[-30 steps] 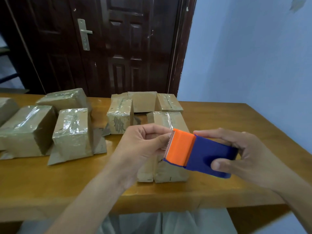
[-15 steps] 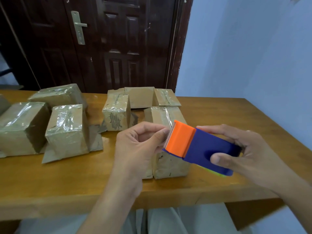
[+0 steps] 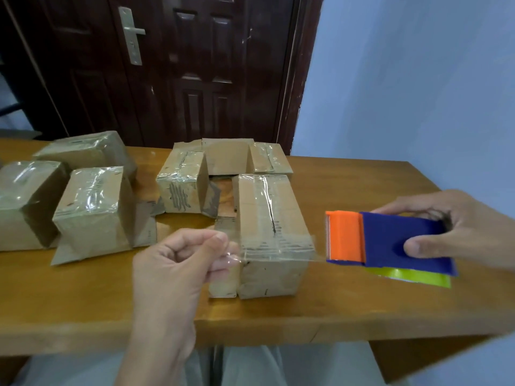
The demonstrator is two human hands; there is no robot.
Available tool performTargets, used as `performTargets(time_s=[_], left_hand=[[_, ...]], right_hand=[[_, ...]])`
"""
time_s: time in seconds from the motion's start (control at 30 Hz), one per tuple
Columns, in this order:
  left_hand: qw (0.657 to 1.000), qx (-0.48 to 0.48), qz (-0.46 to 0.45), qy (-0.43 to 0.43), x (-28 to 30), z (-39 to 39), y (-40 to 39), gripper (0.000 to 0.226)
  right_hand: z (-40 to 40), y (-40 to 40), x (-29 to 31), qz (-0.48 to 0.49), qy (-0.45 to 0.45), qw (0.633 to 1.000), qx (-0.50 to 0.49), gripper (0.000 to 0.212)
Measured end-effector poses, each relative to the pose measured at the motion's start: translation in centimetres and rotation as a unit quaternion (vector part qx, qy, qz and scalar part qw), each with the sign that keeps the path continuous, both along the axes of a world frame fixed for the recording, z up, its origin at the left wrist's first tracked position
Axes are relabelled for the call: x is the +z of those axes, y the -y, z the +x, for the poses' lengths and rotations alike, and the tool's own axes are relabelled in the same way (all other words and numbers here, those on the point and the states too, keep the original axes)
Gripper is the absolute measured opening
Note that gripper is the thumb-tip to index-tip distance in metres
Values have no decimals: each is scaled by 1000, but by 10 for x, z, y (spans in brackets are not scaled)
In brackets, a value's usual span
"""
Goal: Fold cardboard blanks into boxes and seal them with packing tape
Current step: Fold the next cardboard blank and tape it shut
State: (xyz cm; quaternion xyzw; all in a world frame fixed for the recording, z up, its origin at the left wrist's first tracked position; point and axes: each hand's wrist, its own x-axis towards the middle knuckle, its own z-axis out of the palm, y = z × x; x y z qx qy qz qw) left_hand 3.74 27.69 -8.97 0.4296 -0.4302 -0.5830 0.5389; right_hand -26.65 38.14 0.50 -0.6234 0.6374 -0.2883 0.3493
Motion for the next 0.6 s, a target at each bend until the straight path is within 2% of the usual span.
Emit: performTargets(time_s=[0.1,0.23,0.4,0.6], left_hand=[[999,21,-3,39,-7,-6,-1,1],[990,29,-40,133,-12,-8,-2,7],[970,9,-85,230,-8,-7,4,10],[982,-64,-57,168,-8,-1,15,18]], right_hand=[[-16,12,-3,2,-1,1000,19,40],[-24,26,-15,-31,-9,999,14,31],[-37,39,-30,-27,26,999,25,25],[-49,47,-43,-11,46,998,37,34]])
